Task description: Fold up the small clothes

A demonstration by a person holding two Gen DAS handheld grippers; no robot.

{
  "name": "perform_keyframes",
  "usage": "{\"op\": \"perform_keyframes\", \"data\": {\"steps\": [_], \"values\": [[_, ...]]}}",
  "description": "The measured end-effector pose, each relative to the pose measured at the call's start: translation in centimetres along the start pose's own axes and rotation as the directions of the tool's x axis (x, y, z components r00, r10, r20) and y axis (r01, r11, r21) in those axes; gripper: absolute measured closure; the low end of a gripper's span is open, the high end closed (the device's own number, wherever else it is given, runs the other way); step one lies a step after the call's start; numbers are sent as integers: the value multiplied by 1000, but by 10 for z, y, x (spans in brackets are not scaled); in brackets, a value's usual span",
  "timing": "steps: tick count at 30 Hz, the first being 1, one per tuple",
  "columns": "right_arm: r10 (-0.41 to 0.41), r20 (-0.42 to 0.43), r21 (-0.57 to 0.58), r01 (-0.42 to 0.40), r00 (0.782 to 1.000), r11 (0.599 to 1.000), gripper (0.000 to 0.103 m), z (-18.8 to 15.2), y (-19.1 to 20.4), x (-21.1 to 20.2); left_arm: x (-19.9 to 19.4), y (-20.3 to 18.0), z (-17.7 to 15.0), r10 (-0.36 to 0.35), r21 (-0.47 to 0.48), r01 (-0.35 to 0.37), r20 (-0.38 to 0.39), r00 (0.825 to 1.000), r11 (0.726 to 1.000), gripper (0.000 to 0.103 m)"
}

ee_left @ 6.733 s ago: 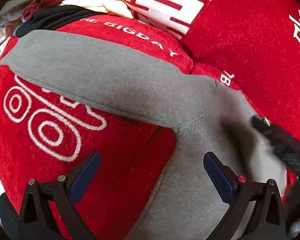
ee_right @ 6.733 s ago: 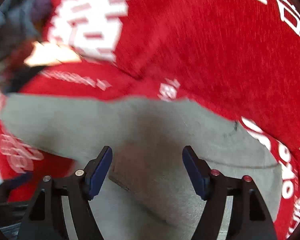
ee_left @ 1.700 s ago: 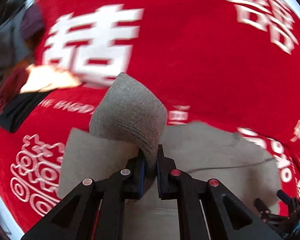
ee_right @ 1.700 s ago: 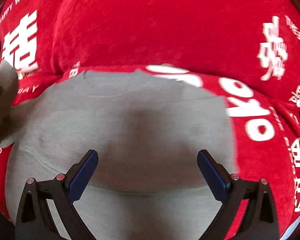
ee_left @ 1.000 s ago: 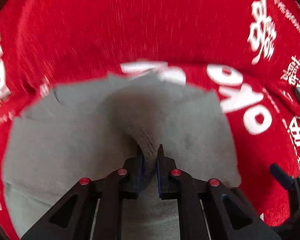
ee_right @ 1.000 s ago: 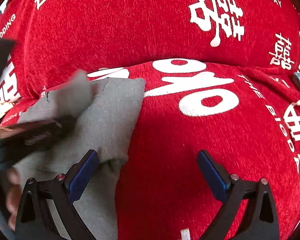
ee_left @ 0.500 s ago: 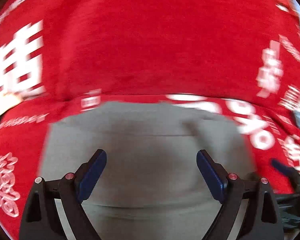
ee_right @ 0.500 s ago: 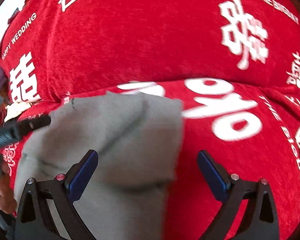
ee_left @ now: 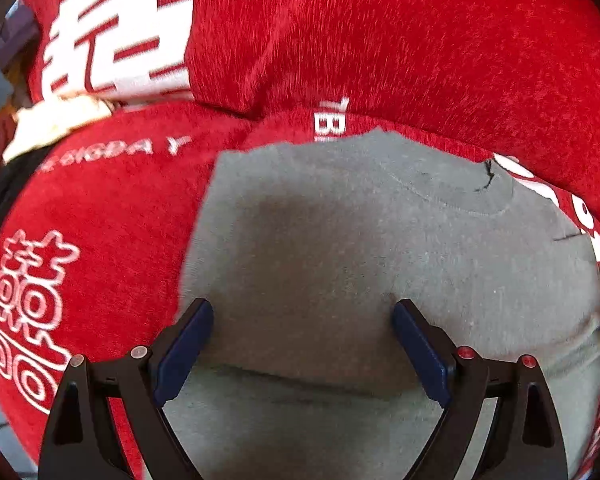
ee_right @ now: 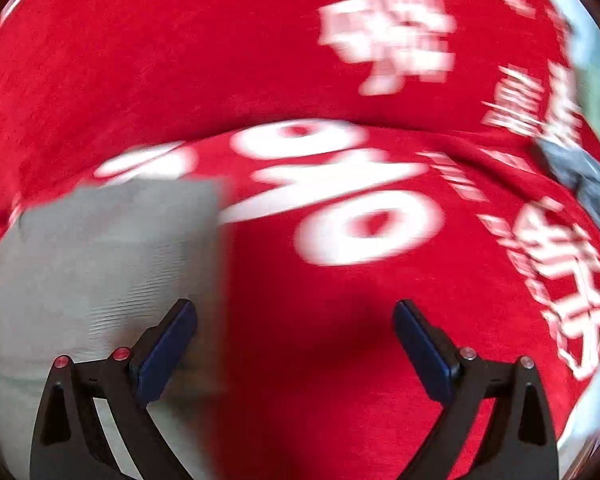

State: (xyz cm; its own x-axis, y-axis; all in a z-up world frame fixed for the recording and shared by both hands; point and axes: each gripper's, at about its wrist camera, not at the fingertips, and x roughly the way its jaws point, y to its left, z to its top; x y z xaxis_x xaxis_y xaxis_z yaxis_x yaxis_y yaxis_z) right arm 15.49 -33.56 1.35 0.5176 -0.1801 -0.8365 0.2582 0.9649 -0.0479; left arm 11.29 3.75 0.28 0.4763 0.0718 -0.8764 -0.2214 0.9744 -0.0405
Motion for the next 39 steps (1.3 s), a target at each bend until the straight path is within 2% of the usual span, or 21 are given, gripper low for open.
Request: {"op": "perform_keyframes", "data": {"steps": [2, 4, 7, 9, 10, 11, 12, 14, 16, 18, 19, 20, 21, 23, 25, 27, 28, 31, 34, 37, 39], "values": [[62, 4, 71, -62, 998, 996, 4, 0, -14, -13, -3, -4, 3, -31, 14, 31, 6, 999, 999, 11], [161, -3, 74, -161, 987, 984, 4, 1, 2, -23, -4, -17, 9, -47, 40, 47, 17, 999, 998, 11], [277, -28, -69, -278, 960, 958, 4, -3, 63, -34, 7, -36, 15, -71, 89, 71, -9, 997, 993, 11], [319, -77, -187, -328, 945, 926, 4, -10, 109, -27, 24, -37, 20, -42, 85, 46, -58, 997, 995, 11], [303, -129, -219, -325, 944, 920, 4, -13, 127, -14, 30, -34, 23, -36, 74, 40, -59, 998, 996, 2], [265, -167, -231, -299, 950, 926, 3, -14, 137, -1, 34, -29, 29, -26, 53, 29, -55, 998, 998, 0], [193, -166, -269, -232, 967, 935, 0, -14, 152, 12, 42, -23, 36, -23, 28, 26, -72, 997, 999, 0], [148, -87, -324, -168, 985, 931, 0, -3, 165, 17, 53, -14, 53, -29, -13, 28, -110, 994, 1000, 0], [146, -128, -266, -176, 981, 948, 0, 12, 164, 29, 58, -8, 61, -37, -43, 30, -152, 988, 999, 0], [125, -175, -233, -165, 977, 959, 0, 17, 161, 24, 50, -7, 60, -7, -29, 3, -150, 989, 1000, 0], [130, -168, -238, -169, 977, 956, 0, 15, 159, 15, 38, -7, 55, 5, -13, -7, -115, 993, 1000, 0], [154, -142, -248, -185, 978, 951, 0, 8, 155, 2, 24, -8, 47, -18, 3, 18, -78, 997, 1000, 0], [184, -105, -271, -206, 977, 940, 0, -5, 153, -15, 16, -8, 38, -49, 15, 50, -62, 997, 999, 0], [197, -102, -309, -220, 975, 925, 0, -27, 153, -31, 6, -16, 15, -79, 70, 84, -63, 995, 994, 0], [207, -134, -338, -242, 969, 909, 0, -54, 151, -38, 6, -24, -6, -41, 129, 48, -58, 997, 990, 0], [202, -126, -360, -235, 971, 903, 0, -80, 151, -46, -3, -27, -22, -21, 154, 19, 9, 1000, 988, 0], [179, -94, -389, -202, 979, 899, 0, -94, 149, -55, -5, -26, -28, -24, 160, 24, -6, 1000, 987, 0], [234, -112, -362, -259, 966, 896, 0, -123, 133, -70, -12, -15, -54, -69, 162, 76, -51, 996, 984, 0], [259, -72, -395, -266, 963, 879, 0, -155, 117, -89, -34, -5, -90, -89, 175, 88, 0, 996, 981, 0], [291, -18, -429, -270, 957, 862, 0, -190, 94, -108, -53, 8, -124, -112, 175, 107, 17, 994, 979, 0], [300, -11, -460, -271, 954, 846, 0, -209, 83, -116, -65, 17, -148, -118, 176, 111, 29, 993, 978, 0]]}}
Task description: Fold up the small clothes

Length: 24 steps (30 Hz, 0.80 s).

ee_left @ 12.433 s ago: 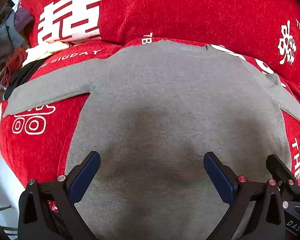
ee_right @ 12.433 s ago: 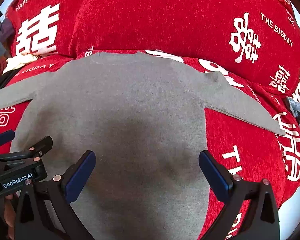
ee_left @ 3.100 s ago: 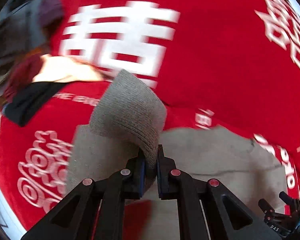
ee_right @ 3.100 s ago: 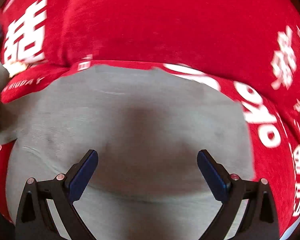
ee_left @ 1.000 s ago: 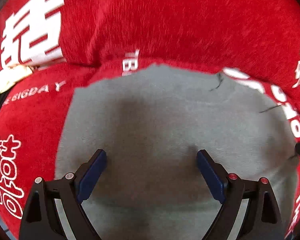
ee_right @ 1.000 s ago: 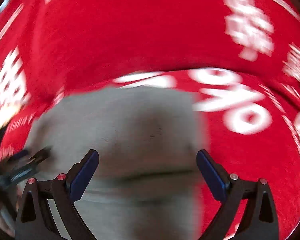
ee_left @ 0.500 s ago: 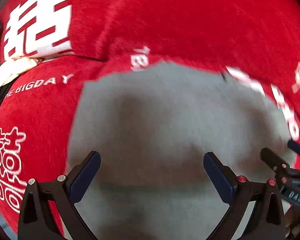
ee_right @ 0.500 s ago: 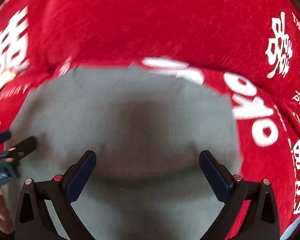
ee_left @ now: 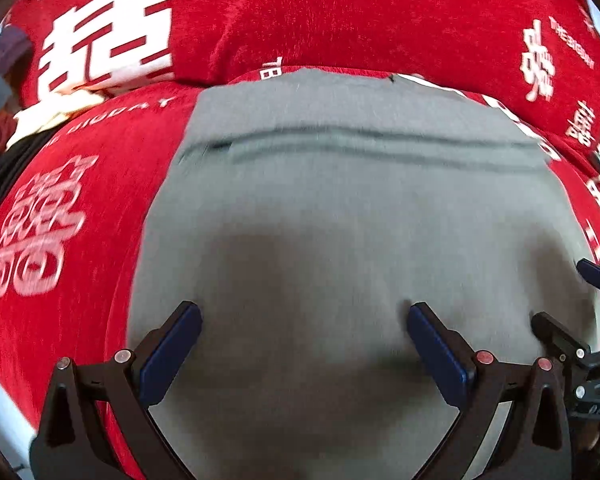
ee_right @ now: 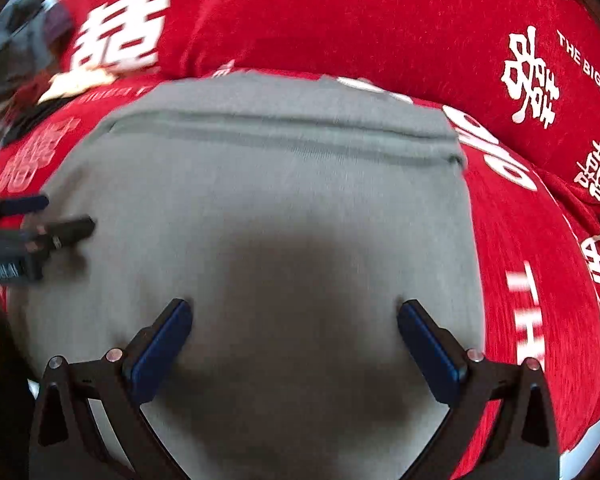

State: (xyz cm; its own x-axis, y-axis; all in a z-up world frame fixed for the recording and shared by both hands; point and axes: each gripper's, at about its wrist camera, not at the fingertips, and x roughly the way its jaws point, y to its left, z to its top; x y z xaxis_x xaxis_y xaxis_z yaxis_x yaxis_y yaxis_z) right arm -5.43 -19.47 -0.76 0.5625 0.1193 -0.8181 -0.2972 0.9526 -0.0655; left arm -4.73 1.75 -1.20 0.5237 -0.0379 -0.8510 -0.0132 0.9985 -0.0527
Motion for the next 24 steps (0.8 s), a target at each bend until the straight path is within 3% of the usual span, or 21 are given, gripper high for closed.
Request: {"op": "perform_keyframes", "data": {"steps": [2, 5, 9, 11, 12, 15, 17, 19, 21, 24], "values": [[-1, 14, -39, 2, 1000, 999, 0, -26, 1, -14, -11, 4, -21, -9, -18, 10, 12, 1000, 1000, 0], [0, -2, -74, 0, 1000, 997, 0, -49, 0, -20, -20, 3, -50, 8, 28, -8, -1, 1000, 1000, 0], [-59, -52, -205, 47, 997, 978, 0, -77, 11, -29, -22, 9, -69, 5, 35, -1, -106, 994, 999, 0], [-85, -135, -220, 53, 987, 974, 0, -78, 12, -27, -22, 9, -69, 17, 55, -7, -181, 983, 998, 0], [-109, -141, -227, 75, 984, 971, 0, -75, 16, -30, -27, 9, -66, 25, 58, -15, -173, 985, 998, 0], [-41, -30, -228, 33, 999, 973, 0, -57, 33, -46, -46, -2, -54, 26, 80, -23, -46, 999, 997, 0], [-14, 10, -268, 17, 1000, 963, 0, -46, 51, -45, -37, -16, -47, 21, 119, -17, -35, 999, 993, 0], [-31, 13, -341, 33, 999, 940, 0, -41, 70, -31, -11, -25, -50, 50, 167, -33, -99, 994, 985, 0], [-51, -11, -373, 43, 999, 927, 0, -44, 77, -18, -17, -19, -53, 26, 139, -14, -81, 996, 990, 0], [-21, -50, -317, 4, 999, 948, 0, -60, 54, -19, -14, -2, -67, 23, 111, -6, -152, 988, 994, 0]]}}
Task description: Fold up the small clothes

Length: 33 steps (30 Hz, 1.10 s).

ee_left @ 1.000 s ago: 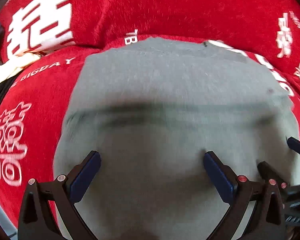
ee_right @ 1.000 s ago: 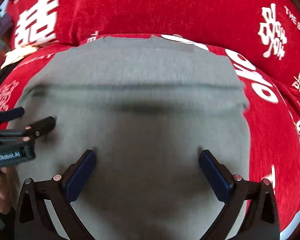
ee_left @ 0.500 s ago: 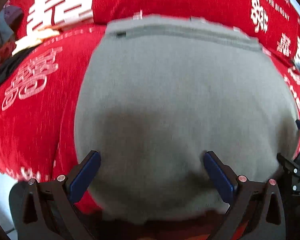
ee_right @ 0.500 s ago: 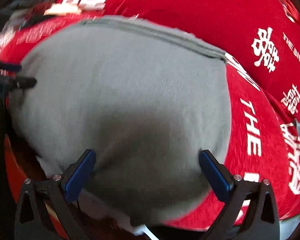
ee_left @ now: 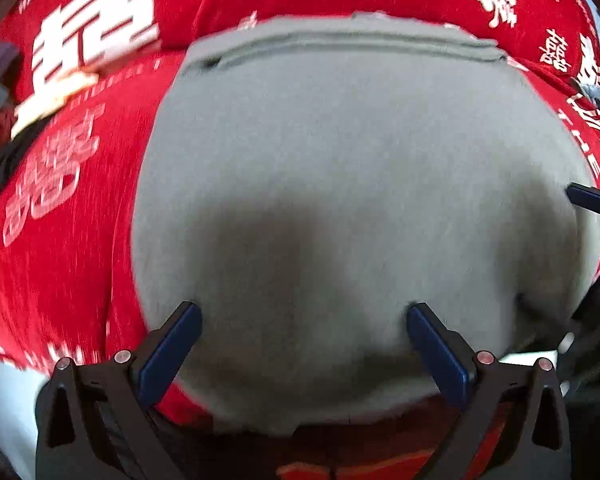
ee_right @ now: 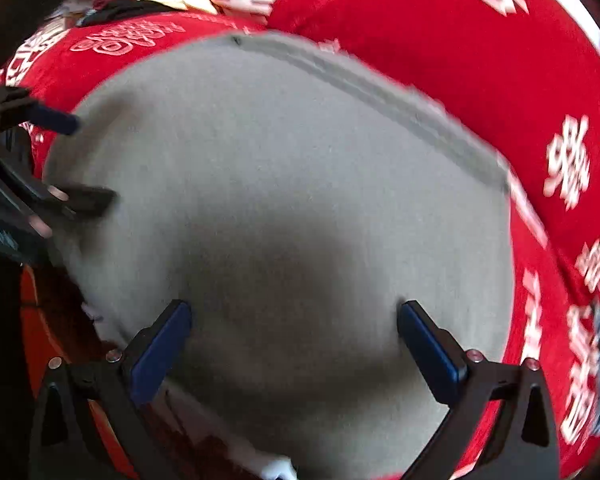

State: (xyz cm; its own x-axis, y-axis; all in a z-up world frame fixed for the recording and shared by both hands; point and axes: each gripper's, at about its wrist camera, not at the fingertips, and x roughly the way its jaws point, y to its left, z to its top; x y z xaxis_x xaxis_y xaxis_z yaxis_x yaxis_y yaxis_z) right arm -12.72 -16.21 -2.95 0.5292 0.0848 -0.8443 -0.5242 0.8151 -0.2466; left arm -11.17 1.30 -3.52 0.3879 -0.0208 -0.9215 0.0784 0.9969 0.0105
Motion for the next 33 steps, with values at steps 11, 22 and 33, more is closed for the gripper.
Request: {"op": "perform_keyframes", "data": {"steps": [11, 22, 33], "values": [[105, -166, 370, -37, 980, 928, 6, -75, -75, -21, 28, 57, -15, -132, -303, 67, -198, 971, 950, 0], [179, -155, 336, -118, 972, 935, 91, -63, -52, -31, 4, 34, 0, -186, -153, 165, -134, 973, 974, 88], [221, 264, 508, -330, 939, 795, 92, 5, -150, -69, -60, 66, 75, -269, -226, 298, 151, 951, 927, 88]]}}
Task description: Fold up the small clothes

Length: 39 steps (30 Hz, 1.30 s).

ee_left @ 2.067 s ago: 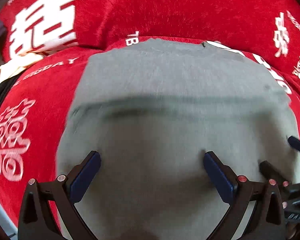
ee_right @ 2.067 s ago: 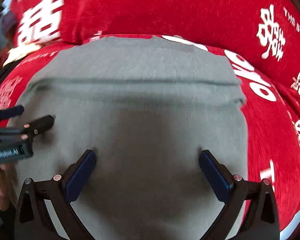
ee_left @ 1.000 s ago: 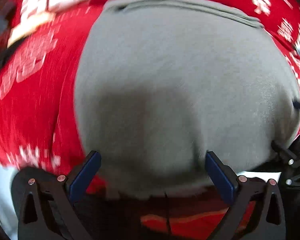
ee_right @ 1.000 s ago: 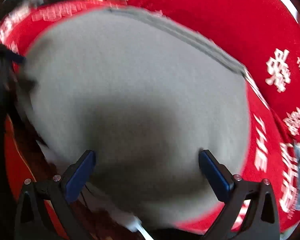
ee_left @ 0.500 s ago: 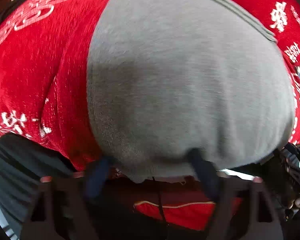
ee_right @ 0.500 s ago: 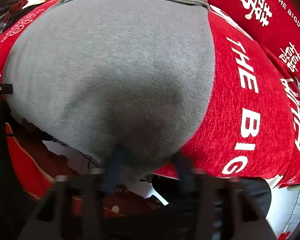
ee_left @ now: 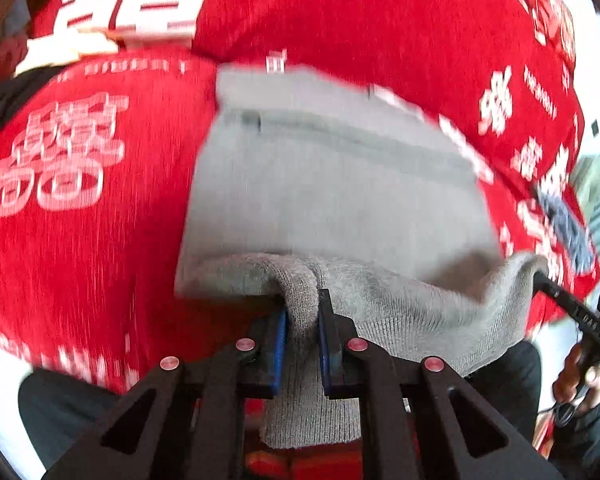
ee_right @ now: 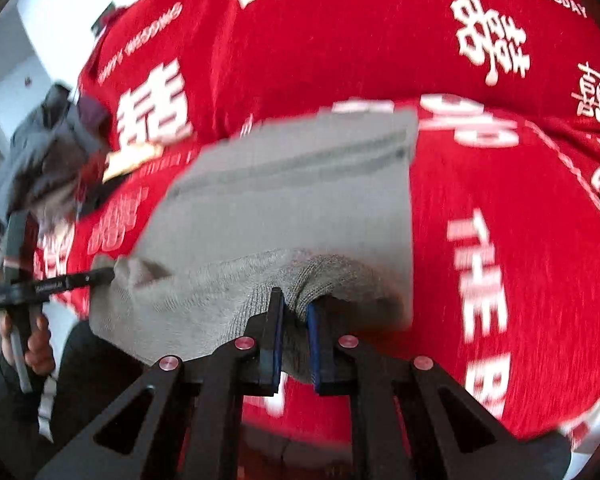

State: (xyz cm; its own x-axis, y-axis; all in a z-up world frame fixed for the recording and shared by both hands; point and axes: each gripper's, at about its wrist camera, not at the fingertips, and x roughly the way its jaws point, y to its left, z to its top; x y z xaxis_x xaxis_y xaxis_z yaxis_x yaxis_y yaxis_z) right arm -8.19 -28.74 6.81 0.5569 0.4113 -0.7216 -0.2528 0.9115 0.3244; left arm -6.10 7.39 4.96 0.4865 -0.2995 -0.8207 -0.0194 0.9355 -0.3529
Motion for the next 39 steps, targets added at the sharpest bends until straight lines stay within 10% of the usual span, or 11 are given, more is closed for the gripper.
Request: {"op": "perform_keyframes", "data": {"steps": [7, 12, 13, 16, 21, 25, 27, 29, 39], "values": [[-13, -77, 104, 20, 997, 994, 91, 37, -27, 68, 59, 31, 39, -19, -184, 5, -74, 997, 983, 88], [72, -78, 170, -58, 994, 984, 60, 28, -41, 62, 46, 42, 27, -123, -253, 102, -68, 990, 962, 87], [73, -70, 162, -61, 995, 985, 54, 25, -40, 58, 41, 43, 23, -129, -250, 108, -66, 989, 962, 81], [53, -56, 116, -47, 997, 992, 42, 14, -32, 45, 28, 39, 10, -101, -250, 88, -37, 994, 964, 10], [39, -94, 105, -29, 995, 994, 42, 8, -32, 56, 29, 25, -6, -80, -215, 70, -36, 996, 974, 8], [50, -82, 103, -42, 995, 994, 43, 6, -33, 57, 48, 9, -15, -46, -152, 32, -89, 995, 988, 26], [28, -94, 56, -23, 995, 998, 73, 7, -28, 61, 56, -1, -12, -12, -125, -2, -104, 995, 992, 35], [36, -115, 25, -34, 993, 999, 89, 9, -24, 63, 56, -12, -7, -10, -81, 1, -110, 994, 997, 85], [181, 32, 34, -182, 983, 983, 93, 47, -18, 16, 3, -24, 27, -3, -37, 3, -3, 1000, 999, 90]]}}
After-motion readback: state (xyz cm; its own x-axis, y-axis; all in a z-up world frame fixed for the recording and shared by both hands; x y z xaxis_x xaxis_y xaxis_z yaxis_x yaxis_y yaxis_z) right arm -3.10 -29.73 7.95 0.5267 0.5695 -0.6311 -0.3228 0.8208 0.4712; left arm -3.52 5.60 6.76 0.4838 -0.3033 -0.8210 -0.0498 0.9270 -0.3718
